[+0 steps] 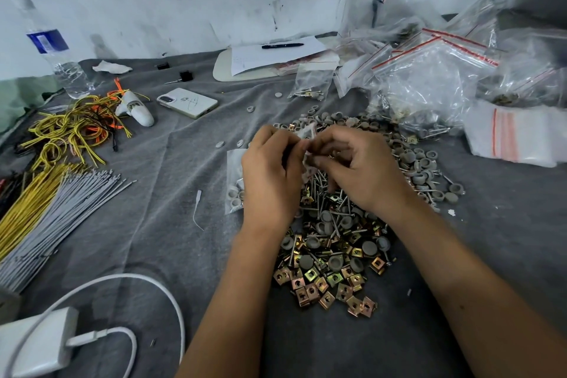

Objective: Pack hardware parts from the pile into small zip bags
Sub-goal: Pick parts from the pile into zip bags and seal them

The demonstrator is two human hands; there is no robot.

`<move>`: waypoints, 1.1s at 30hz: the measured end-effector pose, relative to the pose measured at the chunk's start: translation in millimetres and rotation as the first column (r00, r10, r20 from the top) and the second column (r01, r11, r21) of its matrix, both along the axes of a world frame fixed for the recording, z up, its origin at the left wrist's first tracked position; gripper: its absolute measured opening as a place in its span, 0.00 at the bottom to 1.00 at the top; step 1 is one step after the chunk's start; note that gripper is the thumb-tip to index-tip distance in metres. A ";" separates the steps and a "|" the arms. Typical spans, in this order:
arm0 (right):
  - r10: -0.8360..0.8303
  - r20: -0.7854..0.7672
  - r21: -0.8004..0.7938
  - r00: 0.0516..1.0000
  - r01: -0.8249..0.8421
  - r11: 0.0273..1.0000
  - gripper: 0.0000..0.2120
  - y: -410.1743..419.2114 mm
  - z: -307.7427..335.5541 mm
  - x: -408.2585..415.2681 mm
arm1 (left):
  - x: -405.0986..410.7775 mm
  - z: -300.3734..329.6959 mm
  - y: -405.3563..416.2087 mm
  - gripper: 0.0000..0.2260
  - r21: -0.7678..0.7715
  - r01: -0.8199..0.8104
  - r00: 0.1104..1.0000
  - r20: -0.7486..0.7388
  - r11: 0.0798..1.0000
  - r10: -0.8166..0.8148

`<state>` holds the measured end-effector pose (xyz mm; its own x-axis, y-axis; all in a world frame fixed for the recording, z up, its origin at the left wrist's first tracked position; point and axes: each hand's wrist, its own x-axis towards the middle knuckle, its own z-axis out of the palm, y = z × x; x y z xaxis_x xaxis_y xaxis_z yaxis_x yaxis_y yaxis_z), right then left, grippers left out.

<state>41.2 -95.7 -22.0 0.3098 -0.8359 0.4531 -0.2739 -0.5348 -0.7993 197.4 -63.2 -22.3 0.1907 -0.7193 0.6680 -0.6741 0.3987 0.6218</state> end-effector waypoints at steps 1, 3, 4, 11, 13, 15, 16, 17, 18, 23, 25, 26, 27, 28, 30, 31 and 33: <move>0.014 -0.023 0.012 1.000 -0.014 1.000 0.06 0.0 -1.2 0.5 | -0.5 0.4 0.4 0.06 -0.009 -0.002 1.000 0.001 1.000 0.002; -0.001 -0.029 0.027 1.000 0.001 1.000 0.06 0.1 -3.7 1.9 | -0.7 0.2 1.1 0.05 -0.016 0.000 1.000 -0.001 1.000 0.000; -0.023 -0.011 0.039 1.000 0.023 0.999 0.06 -0.3 -4.3 2.0 | -1.0 -0.1 1.3 0.06 -0.014 0.005 1.000 -0.003 1.000 -0.005; -0.040 0.121 0.121 0.992 0.025 0.992 0.05 -6.2 0.2 -2.0 | -0.4 -1.5 -1.6 0.05 0.032 0.039 0.999 0.034 0.999 -0.040; 0.011 0.147 0.155 0.989 -0.034 0.987 0.04 -4.9 0.7 -0.7 | -1.0 -2.2 -1.2 0.05 0.052 0.070 0.996 0.053 0.996 -0.073; 0.031 0.181 0.192 0.983 -0.066 0.979 0.01 -5.1 -0.4 0.7 | -1.5 -3.0 -1.4 0.04 0.063 0.081 0.992 0.089 0.995 -0.087; 0.031 0.205 0.213 0.978 -0.076 0.974 0.01 -5.6 -0.8 0.7 | -1.7 -3.5 -1.8 0.03 0.063 0.086 0.992 0.090 0.994 -0.092; 0.026 0.233 0.235 0.972 -0.082 0.969 0.00 -6.4 -1.0 0.2 | -1.9 -3.8 -2.0 0.02 0.063 0.090 0.993 0.076 0.994 -0.095; 0.014 0.261 0.253 0.965 -0.083 0.964 0.01 -7.1 -0.8 -0.6 | -1.9 -3.5 -1.8 0.01 0.066 0.094 0.994 0.055 0.993 -0.098; -0.095 0.280 0.236 0.955 0.027 0.971 0.05 -9.8 0.3 -3.9 | -3.8 -4.4 -0.3 0.05 0.079 0.101 0.995 -0.030 0.992 -0.099; -0.118 0.295 0.222 0.948 0.052 0.974 0.08 -10.6 0.5 -5.4 | -4.4 -5.1 -0.4 0.06 0.090 0.080 0.995 -0.071 0.993 -0.074; -0.118 0.289 0.208 0.950 0.058 0.976 0.08 -10.4 1.0 -6.1 | -4.6 -5.1 -0.8 0.09 0.113 0.070 0.993 -0.100 0.991 -0.059; -0.112 0.270 0.184 0.956 0.063 0.981 0.08 -10.1 1.5 -6.5 | -4.5 -5.3 -1.1 0.11 0.145 0.067 0.989 -0.142 0.987 -0.046; -0.098 0.243 0.153 0.965 0.062 0.986 0.08 -9.5 1.9 -6.5 | -4.2 -5.3 -1.2 0.14 0.177 0.071 0.981 -0.192 0.982 -0.036; -0.060 0.170 0.095 0.984 0.044 0.995 0.08 -7.8 2.4 -5.3 | -4.2 -4.0 -1.3 0.15 0.227 0.082 0.957 -0.290 0.970 -0.013; -0.039 0.121 0.070 0.992 0.031 0.997 0.08 -7.1 2.7 -4.6 | -4.5 -3.3 -1.8 0.14 0.241 0.082 0.945 -0.328 0.967 0.001; 0.008 0.031 0.032 0.999 -0.009 0.999 0.07 -5.1 2.9 -2.7 | -4.4 -1.7 -2.1 0.12 0.230 0.067 0.928 -0.371 0.971 0.024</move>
